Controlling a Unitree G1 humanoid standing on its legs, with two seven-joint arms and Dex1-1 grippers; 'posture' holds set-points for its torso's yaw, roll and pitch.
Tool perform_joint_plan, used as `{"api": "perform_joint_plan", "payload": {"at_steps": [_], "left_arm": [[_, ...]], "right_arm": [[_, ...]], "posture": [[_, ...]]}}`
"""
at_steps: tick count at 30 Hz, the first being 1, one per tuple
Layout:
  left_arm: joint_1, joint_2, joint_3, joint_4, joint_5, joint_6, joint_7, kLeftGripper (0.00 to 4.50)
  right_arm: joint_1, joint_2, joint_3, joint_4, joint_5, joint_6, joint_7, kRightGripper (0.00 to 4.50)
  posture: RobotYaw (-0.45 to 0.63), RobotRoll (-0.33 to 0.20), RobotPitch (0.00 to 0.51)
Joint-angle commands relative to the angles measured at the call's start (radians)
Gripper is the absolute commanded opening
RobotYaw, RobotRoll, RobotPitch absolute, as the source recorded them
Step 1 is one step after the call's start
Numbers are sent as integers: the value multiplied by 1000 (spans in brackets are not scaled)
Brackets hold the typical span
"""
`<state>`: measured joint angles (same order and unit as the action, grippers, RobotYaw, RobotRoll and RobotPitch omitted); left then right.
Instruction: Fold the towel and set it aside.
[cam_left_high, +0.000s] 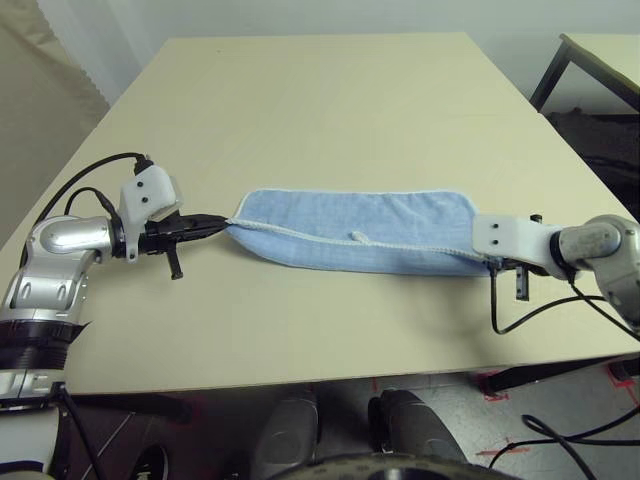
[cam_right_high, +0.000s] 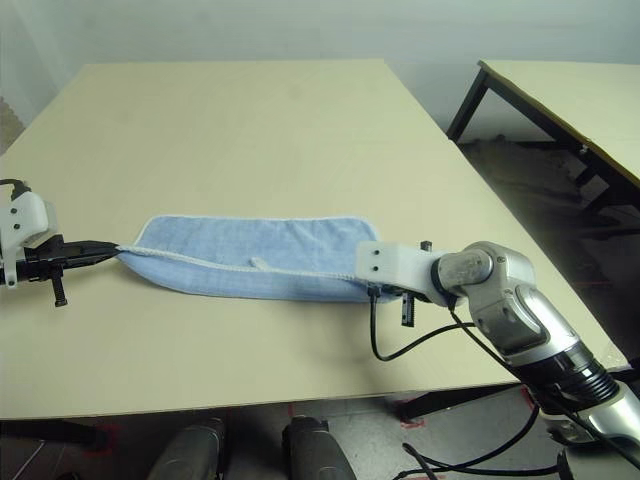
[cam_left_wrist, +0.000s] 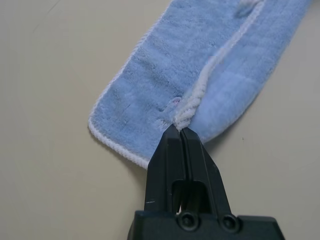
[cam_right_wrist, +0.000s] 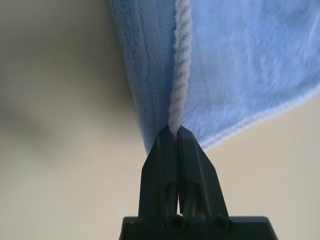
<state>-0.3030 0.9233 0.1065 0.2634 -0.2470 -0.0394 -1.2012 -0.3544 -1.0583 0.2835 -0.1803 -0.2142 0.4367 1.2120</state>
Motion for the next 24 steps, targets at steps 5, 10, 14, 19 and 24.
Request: {"api": "perform_joint_plan", "payload": {"at_steps": [5, 10, 14, 19, 24], "left_arm": [[-65, 30, 41, 97, -28, -3, -33, 0], [-136, 78, 65, 204, -22, -21, -41, 0], [-128, 104, 69, 229, -16, -39, -41, 0], [8, 162, 20, 104, -22, 43, -139, 0], [32, 221, -17, -33, -106, 313, -240, 0]], "right_arm": [[-96, -63, -57, 106, 10, -77, 15, 11], [-181, -69, -73, 206, 18, -126, 21, 11], [-206, -70, -78, 246, 11, -156, 5, 11], [-157, -105, -87, 123, 94, -116, 108, 11], [-266, -66, -62, 140, 134, -51, 169, 11]], "posture": [[64, 0, 51], [63, 0, 46], [66, 0, 41], [70, 0, 39], [78, 0, 48]]}}
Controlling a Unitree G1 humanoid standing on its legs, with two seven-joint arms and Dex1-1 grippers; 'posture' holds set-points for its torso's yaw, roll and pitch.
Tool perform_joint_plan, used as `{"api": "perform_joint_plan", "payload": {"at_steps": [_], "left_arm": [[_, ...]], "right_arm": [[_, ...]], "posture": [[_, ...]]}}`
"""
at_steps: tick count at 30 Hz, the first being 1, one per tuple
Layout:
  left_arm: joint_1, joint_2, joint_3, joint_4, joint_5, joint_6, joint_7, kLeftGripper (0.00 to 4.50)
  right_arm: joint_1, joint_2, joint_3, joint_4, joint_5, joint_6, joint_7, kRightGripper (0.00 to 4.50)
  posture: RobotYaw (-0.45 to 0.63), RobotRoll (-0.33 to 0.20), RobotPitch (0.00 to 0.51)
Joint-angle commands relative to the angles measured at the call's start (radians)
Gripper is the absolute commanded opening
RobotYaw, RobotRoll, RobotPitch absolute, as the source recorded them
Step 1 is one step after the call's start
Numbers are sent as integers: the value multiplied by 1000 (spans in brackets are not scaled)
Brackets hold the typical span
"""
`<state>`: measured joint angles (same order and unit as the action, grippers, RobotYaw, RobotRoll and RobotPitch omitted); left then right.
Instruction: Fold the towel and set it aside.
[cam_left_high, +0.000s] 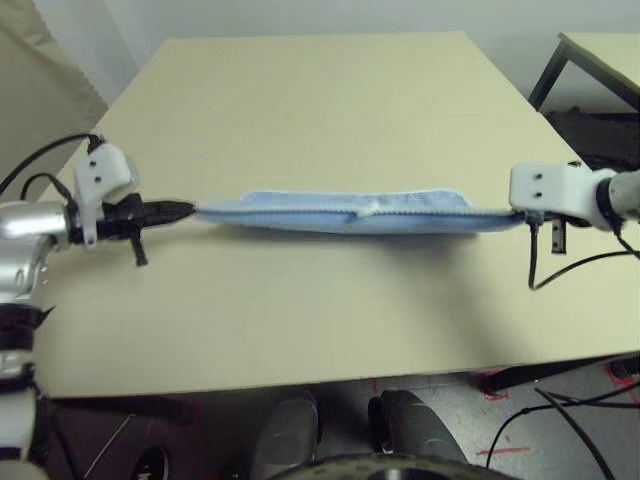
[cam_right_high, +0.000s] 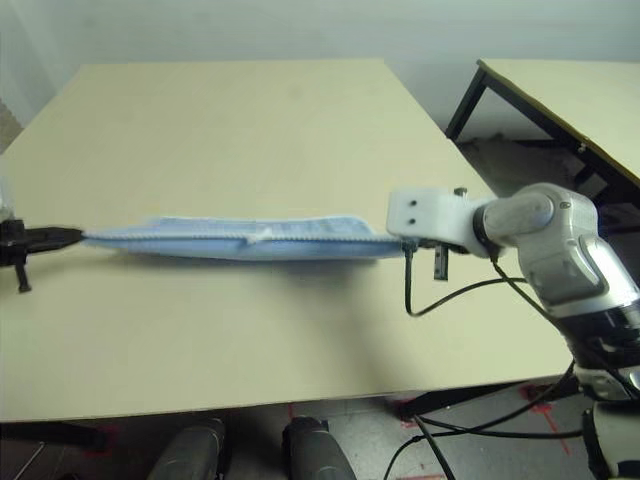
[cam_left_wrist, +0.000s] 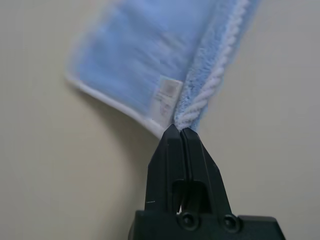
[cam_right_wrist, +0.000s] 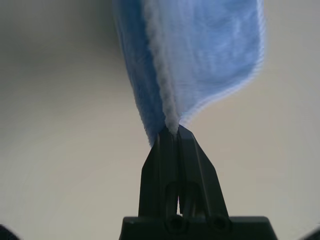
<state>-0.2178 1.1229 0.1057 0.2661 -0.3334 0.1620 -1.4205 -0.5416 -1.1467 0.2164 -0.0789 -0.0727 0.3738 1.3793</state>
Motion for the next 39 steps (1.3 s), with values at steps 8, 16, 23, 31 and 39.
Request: {"api": "perform_joint_plan", "payload": {"at_steps": [8, 16, 23, 31, 39], "left_arm": [[-754, -170, -128, 620, 292, -203, 363, 0], [-1084, -123, -156, 964, 478, -455, 837, 0], [-898, -122, -130, 926, 408, -584, 596, 0], [-371, -165, -48, 421, 117, -475, 234, 0], [-104, -89, 31, 46, 6, -190, 179, 0]], "right_arm": [[-576, 347, 95, 758, -308, -381, -573, 11], [-927, 359, 109, 1186, -451, -582, -1132, 11], [-636, 303, 93, 993, -356, -684, -861, 11], [-143, 153, 37, 393, -172, -575, -479, 11], [35, 33, -4, 158, -77, -461, -243, 11]], "posture": [[82, 0, 53], [67, 0, 50], [62, 0, 59], [62, 0, 71], [74, 0, 67]]}}
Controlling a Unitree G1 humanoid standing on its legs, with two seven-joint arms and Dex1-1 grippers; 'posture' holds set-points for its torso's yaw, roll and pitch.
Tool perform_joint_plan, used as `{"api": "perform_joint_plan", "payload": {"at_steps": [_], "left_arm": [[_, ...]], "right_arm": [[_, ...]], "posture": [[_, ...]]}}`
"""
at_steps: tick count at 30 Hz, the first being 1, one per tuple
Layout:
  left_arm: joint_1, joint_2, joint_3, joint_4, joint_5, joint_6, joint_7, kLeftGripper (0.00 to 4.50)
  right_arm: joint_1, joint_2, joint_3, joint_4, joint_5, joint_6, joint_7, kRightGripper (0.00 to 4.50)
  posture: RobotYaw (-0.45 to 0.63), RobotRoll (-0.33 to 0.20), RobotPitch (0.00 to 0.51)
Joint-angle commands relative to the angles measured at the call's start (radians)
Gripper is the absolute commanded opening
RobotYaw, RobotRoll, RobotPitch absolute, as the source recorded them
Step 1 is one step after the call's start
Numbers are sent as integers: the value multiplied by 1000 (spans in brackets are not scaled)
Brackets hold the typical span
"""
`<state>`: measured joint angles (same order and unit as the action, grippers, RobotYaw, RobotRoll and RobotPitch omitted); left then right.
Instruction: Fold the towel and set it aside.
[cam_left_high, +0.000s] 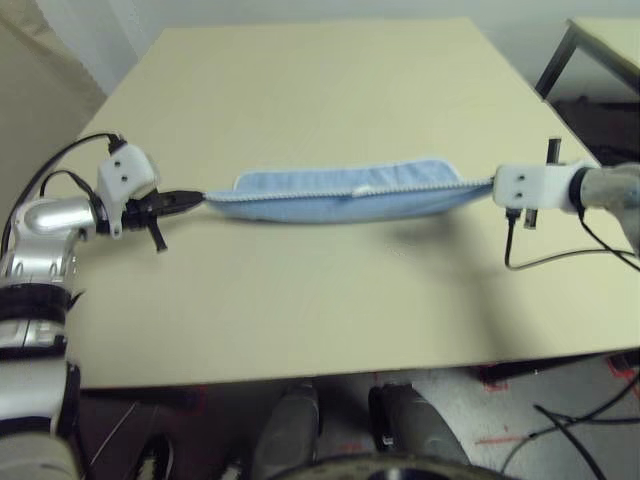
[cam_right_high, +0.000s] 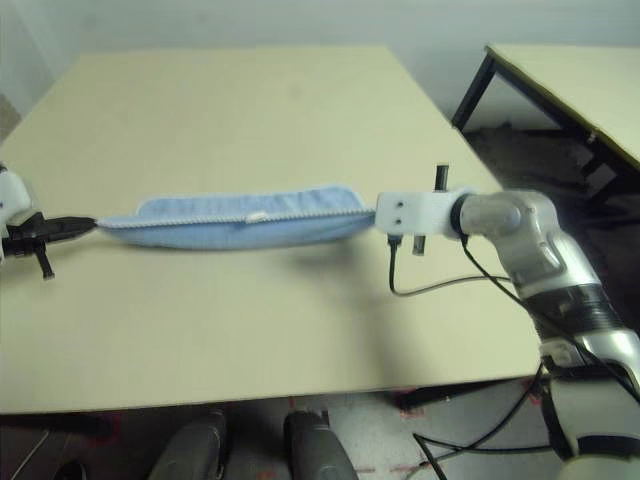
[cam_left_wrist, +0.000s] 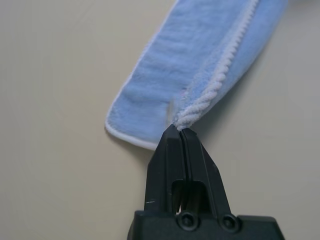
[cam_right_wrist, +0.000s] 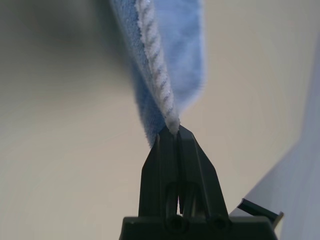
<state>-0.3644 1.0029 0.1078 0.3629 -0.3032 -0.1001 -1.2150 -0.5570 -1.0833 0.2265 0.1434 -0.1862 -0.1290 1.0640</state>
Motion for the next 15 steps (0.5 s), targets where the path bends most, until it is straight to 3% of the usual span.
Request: {"api": "perform_joint_plan", "payload": {"at_steps": [1, 8, 15], "left_arm": [[65, 48, 38, -64, -31, 97, -40, 0], [194, 123, 85, -137, -56, 205, -95, 0], [225, 136, 103, -159, -57, 273, -88, 0]], "right_arm": [[83, -43, -20, -99, 51, 67, 99, 11], [256, -138, -71, -263, 110, 185, 209, 11], [246, -135, -79, -233, 90, 170, 190, 11]], "posture": [[75, 0, 68], [72, 0, 70], [70, 0, 69]]}}
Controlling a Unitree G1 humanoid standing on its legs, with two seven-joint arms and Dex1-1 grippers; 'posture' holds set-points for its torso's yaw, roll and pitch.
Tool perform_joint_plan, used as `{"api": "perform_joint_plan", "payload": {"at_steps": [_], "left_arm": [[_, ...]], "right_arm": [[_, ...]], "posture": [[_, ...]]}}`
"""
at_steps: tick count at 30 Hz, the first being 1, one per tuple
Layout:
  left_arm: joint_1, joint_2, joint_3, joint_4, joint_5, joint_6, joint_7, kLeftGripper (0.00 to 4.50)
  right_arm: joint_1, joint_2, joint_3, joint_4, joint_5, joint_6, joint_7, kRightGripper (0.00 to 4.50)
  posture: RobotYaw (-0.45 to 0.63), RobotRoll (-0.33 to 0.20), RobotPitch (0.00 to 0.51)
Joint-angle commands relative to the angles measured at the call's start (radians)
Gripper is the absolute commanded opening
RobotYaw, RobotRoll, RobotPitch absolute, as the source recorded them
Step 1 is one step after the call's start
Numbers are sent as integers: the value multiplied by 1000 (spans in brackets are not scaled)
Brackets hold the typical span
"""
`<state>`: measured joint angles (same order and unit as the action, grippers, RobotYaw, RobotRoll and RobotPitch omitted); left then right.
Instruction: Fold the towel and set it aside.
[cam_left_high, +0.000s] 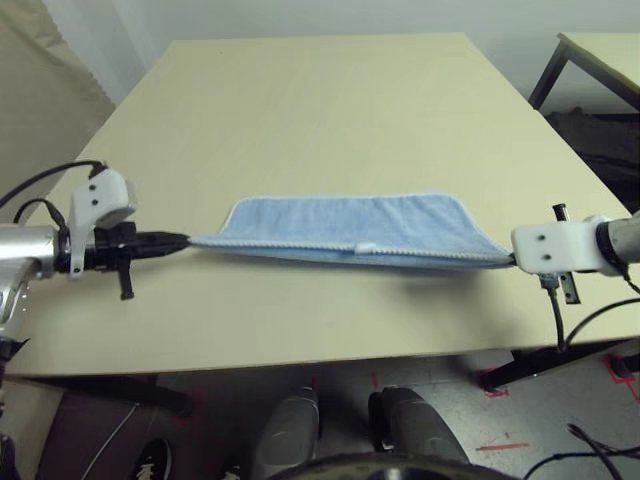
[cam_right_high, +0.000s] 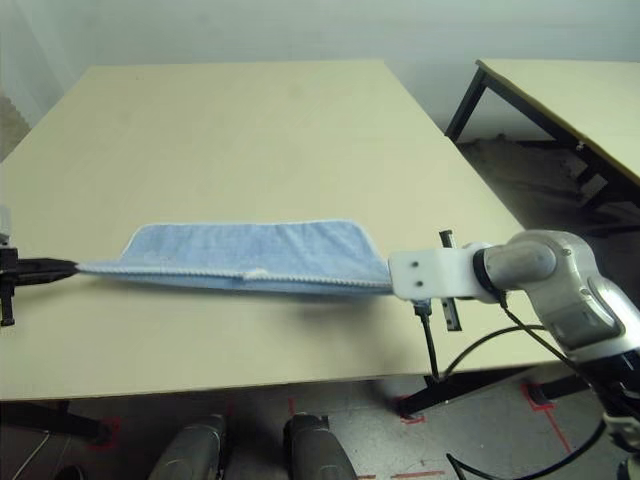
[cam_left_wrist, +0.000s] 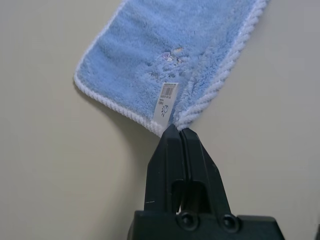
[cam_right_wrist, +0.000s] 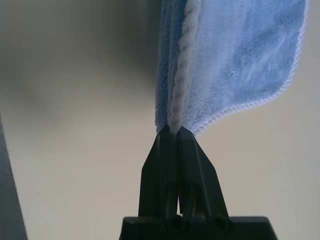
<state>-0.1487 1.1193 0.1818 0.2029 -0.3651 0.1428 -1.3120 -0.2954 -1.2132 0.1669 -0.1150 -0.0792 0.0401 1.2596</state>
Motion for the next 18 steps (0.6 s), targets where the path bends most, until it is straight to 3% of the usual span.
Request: {"api": "perform_joint_plan", "payload": {"at_steps": [1, 8, 18], "left_arm": [[6, 18, 27, 2, 9, 34, 12, 0], [-127, -48, -36, 44, 30, 56, 44, 0], [-343, -111, -115, 289, 123, -27, 29, 0]], "right_arm": [[-34, 5, -18, 41, -20, 5, -12, 11], [-239, 128, 31, 163, -8, 122, 11, 11], [-489, 306, 146, 543, -169, -26, -57, 11]], "posture": [[70, 0, 69], [73, 0, 71], [91, 0, 72]]}}
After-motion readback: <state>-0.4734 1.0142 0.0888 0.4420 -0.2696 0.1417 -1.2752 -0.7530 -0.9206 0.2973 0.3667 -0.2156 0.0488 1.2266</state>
